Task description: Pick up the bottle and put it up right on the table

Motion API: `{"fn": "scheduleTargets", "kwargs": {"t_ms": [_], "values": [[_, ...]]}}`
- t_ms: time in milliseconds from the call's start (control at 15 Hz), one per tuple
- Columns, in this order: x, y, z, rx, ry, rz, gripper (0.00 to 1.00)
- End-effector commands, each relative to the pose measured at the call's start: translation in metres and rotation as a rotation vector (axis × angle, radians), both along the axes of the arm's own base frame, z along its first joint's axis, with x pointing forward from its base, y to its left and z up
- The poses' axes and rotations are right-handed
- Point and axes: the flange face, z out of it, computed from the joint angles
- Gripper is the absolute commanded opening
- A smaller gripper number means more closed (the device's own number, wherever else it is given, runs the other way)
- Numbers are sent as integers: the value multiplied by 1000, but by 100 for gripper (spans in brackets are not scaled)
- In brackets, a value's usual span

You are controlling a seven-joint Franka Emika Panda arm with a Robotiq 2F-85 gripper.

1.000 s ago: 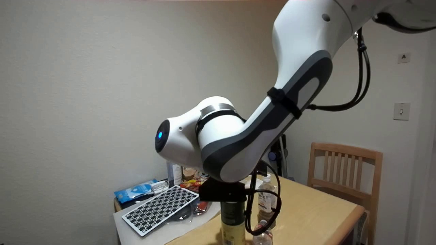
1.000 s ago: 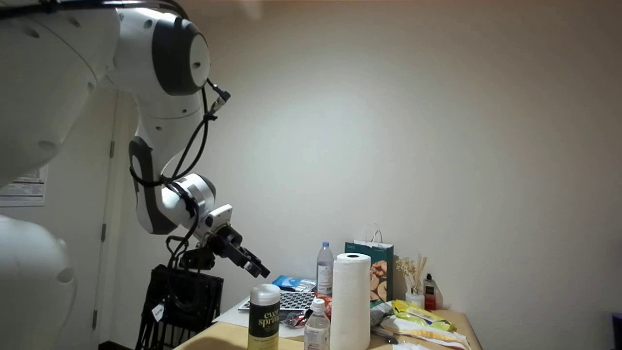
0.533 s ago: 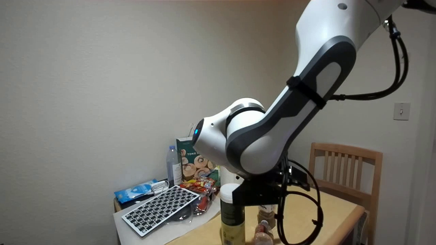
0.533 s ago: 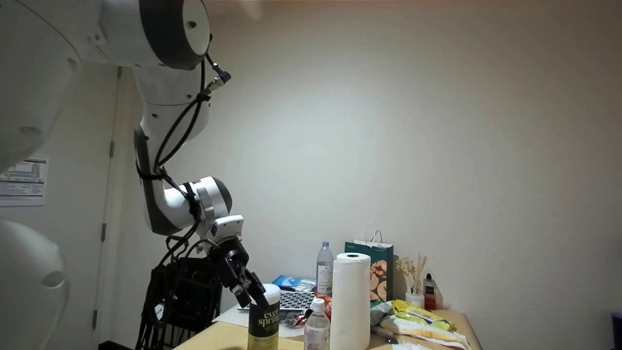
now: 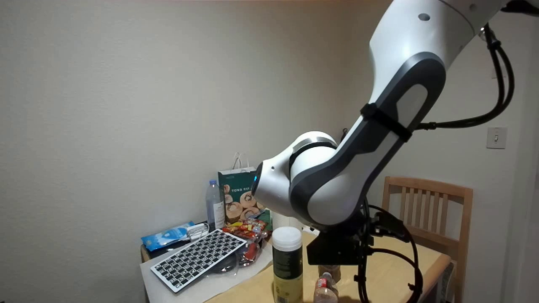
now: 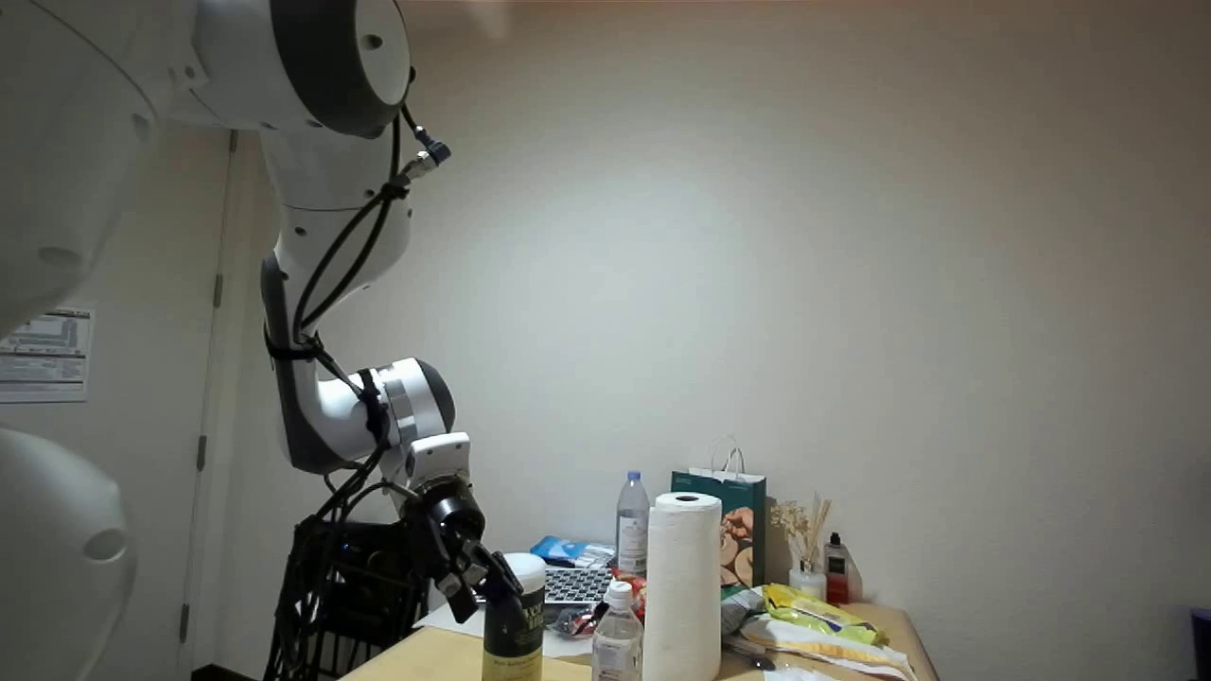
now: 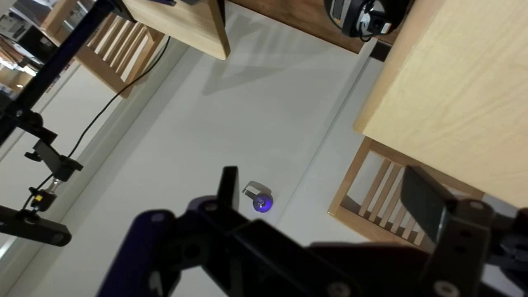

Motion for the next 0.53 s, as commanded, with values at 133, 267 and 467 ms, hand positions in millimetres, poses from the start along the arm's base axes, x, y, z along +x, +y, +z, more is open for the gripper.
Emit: {"fn": "scheduleTargets", "kwargs": {"t_ms": [133, 267, 467], "values": [[29, 13, -24, 158, 11, 103, 100], [37, 24, -30, 158, 4, 131, 100], [46, 34, -33, 152, -2, 150, 100]]}}
